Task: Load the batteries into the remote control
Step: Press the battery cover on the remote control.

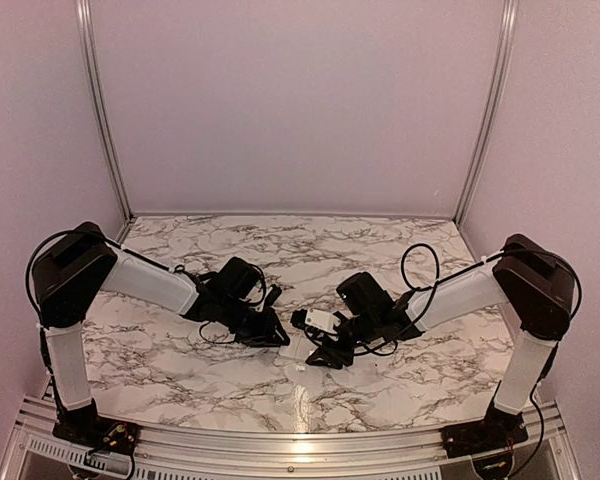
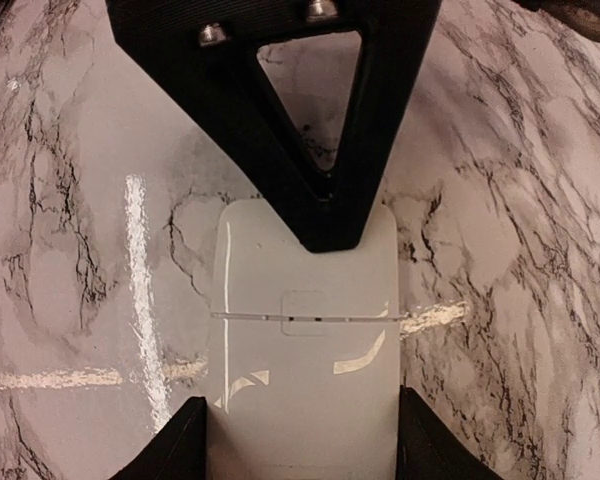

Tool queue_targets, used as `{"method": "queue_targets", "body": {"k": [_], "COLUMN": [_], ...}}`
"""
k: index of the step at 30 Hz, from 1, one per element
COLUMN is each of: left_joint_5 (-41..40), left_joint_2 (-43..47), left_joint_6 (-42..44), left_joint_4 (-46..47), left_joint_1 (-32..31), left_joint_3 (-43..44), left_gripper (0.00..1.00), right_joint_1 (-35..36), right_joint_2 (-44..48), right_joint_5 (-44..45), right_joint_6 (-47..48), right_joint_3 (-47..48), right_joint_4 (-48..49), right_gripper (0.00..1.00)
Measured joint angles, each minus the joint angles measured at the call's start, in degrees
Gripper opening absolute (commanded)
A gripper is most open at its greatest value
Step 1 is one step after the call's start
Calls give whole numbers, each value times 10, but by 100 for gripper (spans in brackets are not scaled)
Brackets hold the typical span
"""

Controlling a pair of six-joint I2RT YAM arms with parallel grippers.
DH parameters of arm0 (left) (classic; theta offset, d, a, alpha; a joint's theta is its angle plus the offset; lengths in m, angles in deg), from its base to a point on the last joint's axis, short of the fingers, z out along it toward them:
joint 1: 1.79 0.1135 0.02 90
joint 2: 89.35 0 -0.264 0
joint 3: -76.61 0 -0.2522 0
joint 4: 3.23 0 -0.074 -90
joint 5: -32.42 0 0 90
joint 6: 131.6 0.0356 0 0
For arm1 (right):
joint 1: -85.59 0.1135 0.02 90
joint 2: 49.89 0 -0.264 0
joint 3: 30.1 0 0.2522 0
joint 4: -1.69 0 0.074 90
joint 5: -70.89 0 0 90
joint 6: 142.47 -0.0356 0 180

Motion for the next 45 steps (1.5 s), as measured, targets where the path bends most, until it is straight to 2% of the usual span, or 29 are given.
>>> {"method": "queue_targets", "body": {"k": [4, 7, 9, 13, 20, 26, 37, 41, 45], "left_joint_5": [2, 3, 1, -8, -13, -21, -43, -45, -47], "left_joint_2": [0, 0, 3, 11, 21, 31, 35, 34, 34], "left_joint_6": [-3, -12, -17, -28, -17, -3, 19, 20, 18], "left_joint_4": [3, 17, 28, 69, 103, 107, 90, 65, 59], "left_joint_1": [0, 0, 0, 0, 0, -5, -6, -6, -6], "left_joint_3": [-2, -9, -17, -46, -66, -73, -72, -63, -61], "left_gripper": [0, 14, 20, 23, 36, 36, 20, 20, 31], "right_joint_1": [0, 0, 0, 0, 0, 1, 3, 3, 3], "right_joint_2": [0, 0, 1, 3, 5, 6, 6, 6, 6], "right_joint_5": [0, -1, 0, 1, 2, 2, 2, 2, 2], "right_joint_6": [0, 0, 0, 2, 7, 12, 16, 16, 16], "right_joint_3": [-2, -2, -4, -12, -18, -21, -21, -22, -24], "right_joint_4": [4, 4, 6, 19, 29, 35, 37, 37, 43], "right_gripper": [1, 0, 1, 1, 1, 0, 1, 0, 1]}}
